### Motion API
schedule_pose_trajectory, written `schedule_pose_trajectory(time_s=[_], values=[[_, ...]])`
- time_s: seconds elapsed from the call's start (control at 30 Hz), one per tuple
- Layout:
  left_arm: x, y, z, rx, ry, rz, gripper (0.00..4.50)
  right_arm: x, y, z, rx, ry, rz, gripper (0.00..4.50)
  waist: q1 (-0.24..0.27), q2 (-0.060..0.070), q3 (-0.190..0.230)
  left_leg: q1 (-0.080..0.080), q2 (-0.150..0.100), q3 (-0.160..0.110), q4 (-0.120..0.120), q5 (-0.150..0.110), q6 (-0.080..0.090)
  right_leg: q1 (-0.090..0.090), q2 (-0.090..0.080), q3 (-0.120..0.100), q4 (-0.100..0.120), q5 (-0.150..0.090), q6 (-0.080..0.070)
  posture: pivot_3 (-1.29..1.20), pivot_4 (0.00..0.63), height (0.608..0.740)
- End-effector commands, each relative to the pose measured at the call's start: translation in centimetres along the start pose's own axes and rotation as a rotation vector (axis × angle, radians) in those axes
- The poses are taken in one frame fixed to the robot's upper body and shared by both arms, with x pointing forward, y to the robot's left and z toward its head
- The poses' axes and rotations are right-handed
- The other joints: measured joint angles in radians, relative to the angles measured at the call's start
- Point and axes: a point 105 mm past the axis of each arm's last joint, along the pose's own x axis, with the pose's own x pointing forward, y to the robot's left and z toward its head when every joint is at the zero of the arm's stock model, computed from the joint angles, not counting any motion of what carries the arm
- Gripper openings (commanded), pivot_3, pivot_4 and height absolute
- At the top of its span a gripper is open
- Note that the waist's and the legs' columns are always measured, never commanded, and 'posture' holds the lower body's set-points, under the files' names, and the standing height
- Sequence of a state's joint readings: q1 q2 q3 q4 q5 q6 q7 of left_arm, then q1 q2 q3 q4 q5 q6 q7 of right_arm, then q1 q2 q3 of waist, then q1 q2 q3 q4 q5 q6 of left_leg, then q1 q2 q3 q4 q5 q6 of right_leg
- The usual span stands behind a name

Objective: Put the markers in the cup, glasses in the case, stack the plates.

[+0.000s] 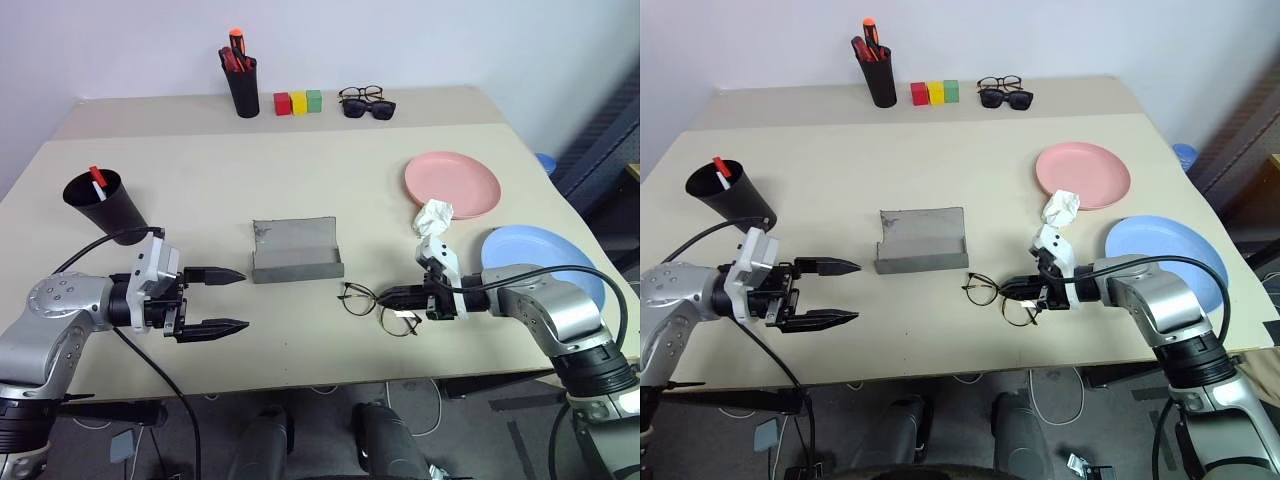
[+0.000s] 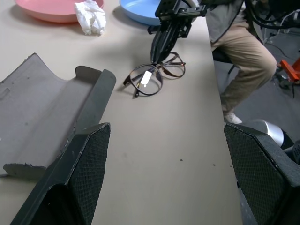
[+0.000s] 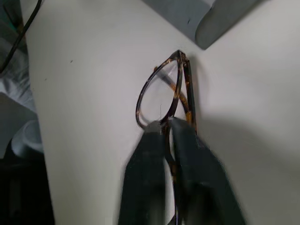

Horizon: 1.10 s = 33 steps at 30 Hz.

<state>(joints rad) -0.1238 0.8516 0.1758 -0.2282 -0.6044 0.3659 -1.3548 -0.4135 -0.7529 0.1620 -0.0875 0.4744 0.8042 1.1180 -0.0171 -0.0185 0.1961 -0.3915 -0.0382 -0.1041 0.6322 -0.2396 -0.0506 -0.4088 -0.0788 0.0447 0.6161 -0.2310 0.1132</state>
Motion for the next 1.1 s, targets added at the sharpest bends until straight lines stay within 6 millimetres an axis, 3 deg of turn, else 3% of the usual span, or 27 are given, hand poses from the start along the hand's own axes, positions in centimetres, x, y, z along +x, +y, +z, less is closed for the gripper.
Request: schedule_pose_trajectory(time_s=[0.03,0.2,0.47,0.57,0.8,1.1], values=[[0.0,-0.1,1.0,0.039,-0.026,-0.011,3.98,0.0,0.5,1.1,-0.059,-0.012,0.011,1.88,-0.002,0.0,0.0,0.0,0.0,0.0,0.0,0.0,0.0,0.0,0.0,0.0,0.0,0.0,0.0,0.0,0.15,0.74],[0.0,-0.2,1.1,0.037,-0.026,-0.011,3.98,0.2,0.4,1.0,-0.065,-0.005,0.003,4.29,-0.001,0.0,0.0,0.0,0.0,0.0,0.0,0.0,0.0,0.0,0.0,0.0,0.0,0.0,0.0,0.0,0.15,0.74],[0.0,-0.3,1.1,0.031,-0.027,0.002,3.98,0.7,0.5,0.3,-0.045,0.01,0.027,4.41,-0.001,0.0,0.0,0.0,0.0,0.0,0.0,0.0,0.0,0.0,0.0,0.0,0.0,0.0,0.0,0.0,0.15,0.74],[-0.1,-0.4,1.1,0.028,-0.027,0.007,3.98,0.7,0.5,0.2,-0.044,0.011,0.032,3.61,-0.001,0.0,0.0,0.0,0.0,0.0,0.0,0.0,0.0,0.0,0.0,0.0,0.0,0.0,0.0,0.0,0.15,0.74],[0.1,-0.6,1.0,0.025,-0.03,0.015,3.98,0.7,0.2,0.1,-0.06,0.008,0.023,0.09,-0.002,0.0,0.0,0.0,0.0,0.0,0.0,0.0,0.0,0.0,0.0,0.0,0.0,0.0,0.0,0.0,0.15,0.74],[0.0,-0.5,1.1,0.019,-0.038,0.025,3.98,0.6,0.2,0.5,-0.053,-0.03,0.014,0.03,-0.002,-0.001,-0.001,0.001,0.001,0.0,0.0,0.0,0.0,0.001,0.001,0.0,0.0,0.0,0.0,0.0,0.15,0.74]])
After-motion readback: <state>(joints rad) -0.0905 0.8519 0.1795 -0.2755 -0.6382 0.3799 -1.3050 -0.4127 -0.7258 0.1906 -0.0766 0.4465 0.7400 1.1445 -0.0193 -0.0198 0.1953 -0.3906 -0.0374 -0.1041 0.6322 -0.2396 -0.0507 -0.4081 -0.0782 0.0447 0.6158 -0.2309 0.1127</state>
